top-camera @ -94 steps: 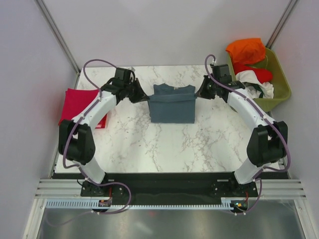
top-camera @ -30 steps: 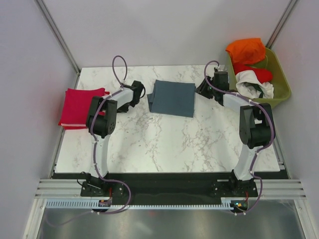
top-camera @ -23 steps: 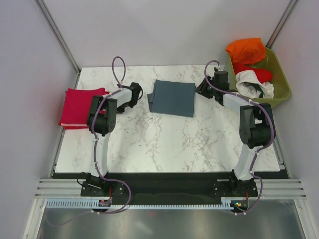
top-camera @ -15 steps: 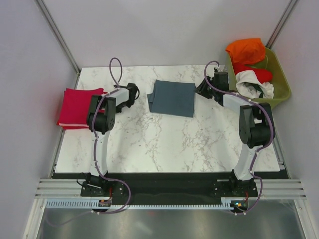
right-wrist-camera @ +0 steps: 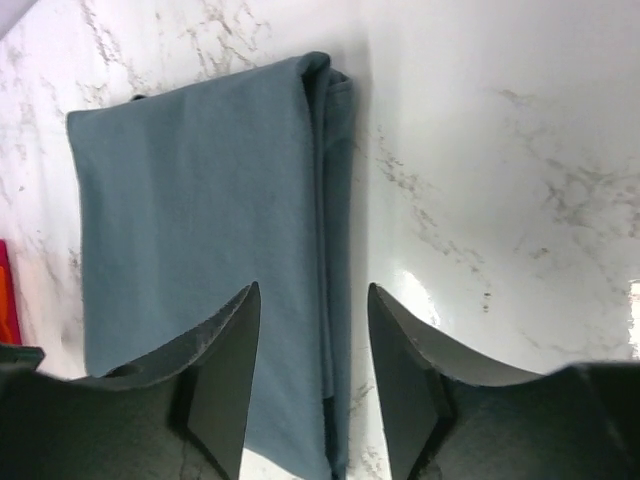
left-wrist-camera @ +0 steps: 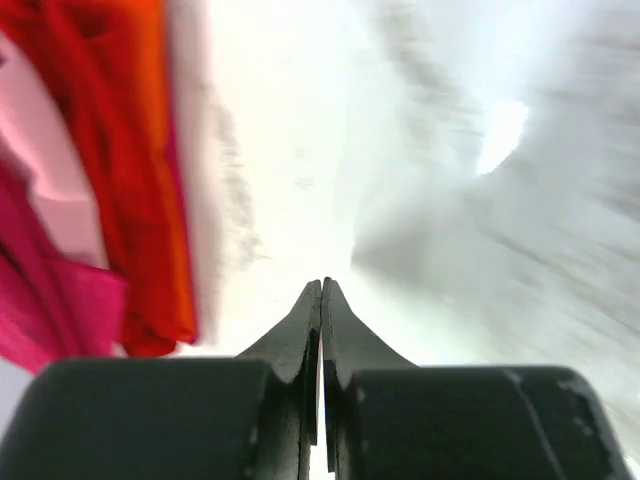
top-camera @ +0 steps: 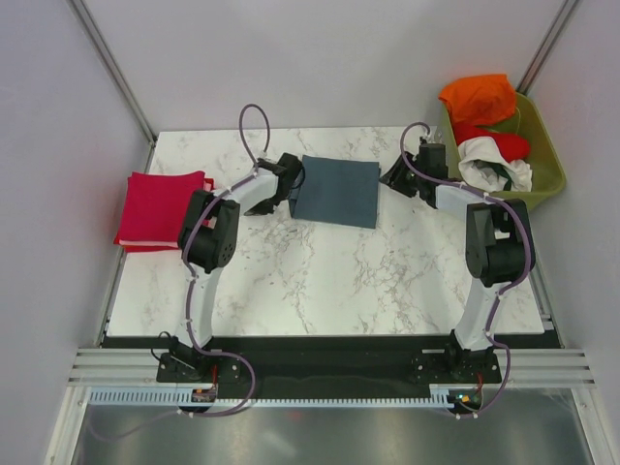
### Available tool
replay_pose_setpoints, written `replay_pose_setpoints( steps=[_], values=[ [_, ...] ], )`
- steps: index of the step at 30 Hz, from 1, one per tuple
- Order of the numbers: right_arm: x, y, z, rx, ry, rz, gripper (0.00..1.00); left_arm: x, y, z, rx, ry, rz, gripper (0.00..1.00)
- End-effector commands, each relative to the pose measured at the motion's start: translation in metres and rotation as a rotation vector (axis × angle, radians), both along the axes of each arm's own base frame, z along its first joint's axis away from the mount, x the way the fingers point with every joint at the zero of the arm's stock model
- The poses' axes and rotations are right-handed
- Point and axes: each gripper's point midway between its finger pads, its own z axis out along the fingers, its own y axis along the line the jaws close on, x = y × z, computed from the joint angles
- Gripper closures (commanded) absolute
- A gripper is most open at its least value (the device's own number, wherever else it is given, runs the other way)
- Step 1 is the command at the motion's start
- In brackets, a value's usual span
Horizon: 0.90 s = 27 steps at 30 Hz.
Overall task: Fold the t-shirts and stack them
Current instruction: Fold the tshirt
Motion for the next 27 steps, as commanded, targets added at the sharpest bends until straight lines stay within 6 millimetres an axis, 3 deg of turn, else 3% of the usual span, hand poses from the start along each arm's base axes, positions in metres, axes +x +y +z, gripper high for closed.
replay_pose_setpoints(
  steps=[1, 4, 7, 11, 14, 21, 27],
  values=[
    [0.002, -0.009, 0.004, -0.012, -0.026, -0.023, 0.43, 0.016, -0.050, 0.041, -0.256, -0.146, 0.004, 0.94],
    [0.002, -0.008, 0.005, 0.001, -0.029, -0.013, 0.35, 0.022, -0.065, 0.056, -0.331, -0.173, -0.015, 0.82],
    [0.003, -0.002, 0.002, 0.028, -0.029, 0.014, 0.35, 0.025, -0.071, 0.069, -0.372, -0.199, -0.032, 0.70],
    [0.006, 0.001, 0.002, 0.044, -0.036, 0.024, 0.36, 0.028, -0.050, 0.078, -0.237, -0.214, -0.045, 0.52],
    [0.007, 0.004, 0.009, 0.059, -0.052, 0.028, 0.37, 0.021, -0.024, 0.065, -0.094, -0.168, -0.011, 0.49],
    [0.007, 0.005, 0.012, 0.080, -0.064, 0.021, 0.39, -0.003, 0.027, 0.026, 0.056, -0.058, 0.075, 0.49],
    [0.005, 0.006, 0.007, 0.086, -0.055, 0.027, 0.40, -0.014, 0.075, 0.011, 0.197, 0.006, 0.145, 0.53]
  ],
)
